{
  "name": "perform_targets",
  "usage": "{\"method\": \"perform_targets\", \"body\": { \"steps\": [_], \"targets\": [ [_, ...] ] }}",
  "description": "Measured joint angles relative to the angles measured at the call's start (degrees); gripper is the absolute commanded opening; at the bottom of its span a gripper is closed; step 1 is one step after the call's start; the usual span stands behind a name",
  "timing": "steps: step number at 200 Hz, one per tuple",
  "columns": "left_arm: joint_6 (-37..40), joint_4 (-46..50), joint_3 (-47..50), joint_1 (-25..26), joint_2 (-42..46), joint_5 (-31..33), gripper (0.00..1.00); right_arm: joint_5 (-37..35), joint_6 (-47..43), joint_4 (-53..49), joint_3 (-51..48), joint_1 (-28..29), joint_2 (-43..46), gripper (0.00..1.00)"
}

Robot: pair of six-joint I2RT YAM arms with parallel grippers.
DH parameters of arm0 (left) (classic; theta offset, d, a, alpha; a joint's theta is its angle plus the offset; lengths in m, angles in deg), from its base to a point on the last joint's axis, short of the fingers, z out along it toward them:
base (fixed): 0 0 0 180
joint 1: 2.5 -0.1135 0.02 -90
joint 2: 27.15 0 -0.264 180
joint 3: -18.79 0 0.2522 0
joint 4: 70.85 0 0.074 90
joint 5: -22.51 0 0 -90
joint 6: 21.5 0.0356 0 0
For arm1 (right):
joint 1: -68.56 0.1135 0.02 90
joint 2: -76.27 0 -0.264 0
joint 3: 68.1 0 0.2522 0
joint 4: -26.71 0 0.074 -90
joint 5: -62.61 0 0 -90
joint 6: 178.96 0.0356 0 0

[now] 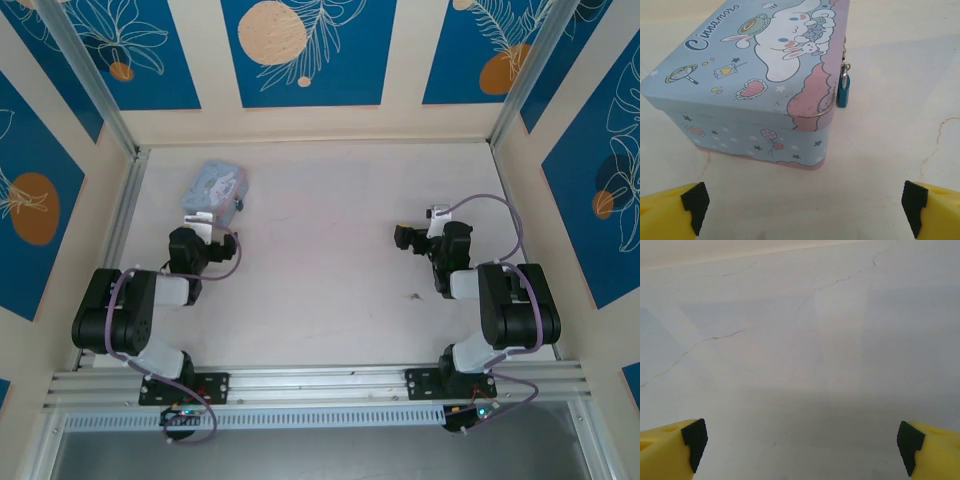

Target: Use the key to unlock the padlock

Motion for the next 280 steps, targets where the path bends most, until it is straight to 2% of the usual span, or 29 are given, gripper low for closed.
{"method": "perform_targets", "body": {
  "steps": [85, 129, 152, 174, 202, 224, 280],
  "targets": [
    [0.0, 0.35, -0.09, 0.0, 0.11, 0.15, 1.0, -0.02, 0.0, -0.17, 0.02, 0.0, -0.02, 0.99],
    [-0.02, 12.33, -5.03, 0.0, 7.13, 0.13, 1.0, -0.24, 0.0, -2.16, 0.17, 0.07, 1.31, 0.99],
    [-1.07, 16.68, -6.8, 0.02, 13.35, 0.37, 1.0, -1.95, 0.07, -8.94, 2.25, 0.17, 6.78, 0.99],
    [-4.11, 24.5, -13.44, 0.02, 14.49, 1.31, 1.0, -1.4, 2.08, -17.92, 7.78, -0.17, 12.39, 0.99],
    [-9.97, 35.39, -27.45, -0.09, 10.32, 4.55, 1.0, 0.02, 11.3, -30.77, 19.39, -1.42, 14.34, 0.99],
    [-14.27, 44.06, -40.41, -0.9, 2.69, 5.66, 1.0, 2.12, 17.31, -39.28, 26.14, -2.14, 13.4, 0.99],
    [-20.26, 64.67, -71.54, -4.0, -23.89, 5.27, 1.0, 10.49, 24.87, -52.5, 27.56, 0.04, 13.03, 0.92]
  ]
}}
